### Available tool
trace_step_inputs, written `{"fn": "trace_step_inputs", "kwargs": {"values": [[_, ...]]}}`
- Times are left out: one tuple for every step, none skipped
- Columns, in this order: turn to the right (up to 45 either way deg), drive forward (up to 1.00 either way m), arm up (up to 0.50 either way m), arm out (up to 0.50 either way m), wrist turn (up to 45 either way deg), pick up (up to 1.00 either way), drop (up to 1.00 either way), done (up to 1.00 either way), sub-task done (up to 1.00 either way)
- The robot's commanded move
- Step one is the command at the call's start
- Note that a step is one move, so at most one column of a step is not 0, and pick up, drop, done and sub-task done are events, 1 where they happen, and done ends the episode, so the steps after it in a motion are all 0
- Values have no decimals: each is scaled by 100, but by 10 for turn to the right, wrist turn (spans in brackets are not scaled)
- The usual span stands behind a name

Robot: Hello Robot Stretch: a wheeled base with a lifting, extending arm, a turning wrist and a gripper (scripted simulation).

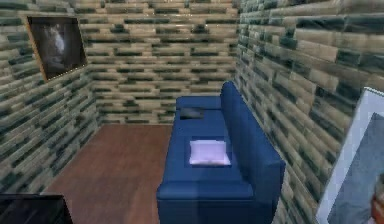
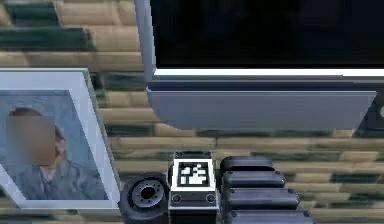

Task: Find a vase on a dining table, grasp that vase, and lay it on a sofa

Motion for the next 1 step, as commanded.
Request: {"fn": "trace_step_inputs", "kwargs": {"values": [[0, 55, 0, 0, 0, 0, 0, 0, 0]]}}
